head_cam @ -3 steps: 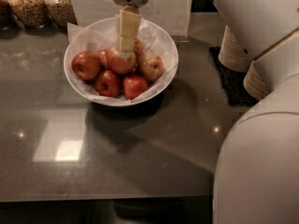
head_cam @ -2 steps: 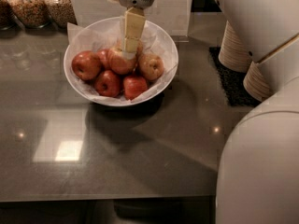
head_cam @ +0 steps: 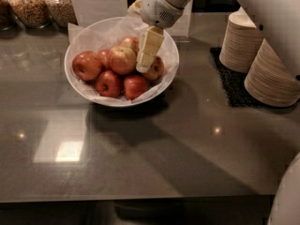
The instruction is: Pick apple from white bowl
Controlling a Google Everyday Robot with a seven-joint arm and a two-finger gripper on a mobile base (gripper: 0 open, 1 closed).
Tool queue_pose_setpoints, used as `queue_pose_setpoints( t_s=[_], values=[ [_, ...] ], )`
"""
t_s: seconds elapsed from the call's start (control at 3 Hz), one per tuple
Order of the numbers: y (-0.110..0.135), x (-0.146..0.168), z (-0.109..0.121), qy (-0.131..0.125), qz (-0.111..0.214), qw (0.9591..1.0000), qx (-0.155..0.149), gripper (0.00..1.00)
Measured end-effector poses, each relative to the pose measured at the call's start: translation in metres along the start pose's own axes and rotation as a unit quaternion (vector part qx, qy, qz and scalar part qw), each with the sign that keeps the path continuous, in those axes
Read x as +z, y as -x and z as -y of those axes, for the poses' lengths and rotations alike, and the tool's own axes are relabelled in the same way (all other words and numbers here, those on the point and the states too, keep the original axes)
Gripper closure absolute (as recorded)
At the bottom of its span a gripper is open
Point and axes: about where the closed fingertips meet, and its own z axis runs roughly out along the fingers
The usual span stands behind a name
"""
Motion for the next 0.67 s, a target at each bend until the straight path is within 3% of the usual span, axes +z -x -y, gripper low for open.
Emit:
queue_pose_setpoints(
  t_s=[0.33,0.67],
  values=[
    [0.000,0.000,0.000,0.000,0.000,1.0000,0.000,0.00],
    [0.007,0.021,0.006,0.022,0.015,0.9996,-0.009,0.00]
  ],
)
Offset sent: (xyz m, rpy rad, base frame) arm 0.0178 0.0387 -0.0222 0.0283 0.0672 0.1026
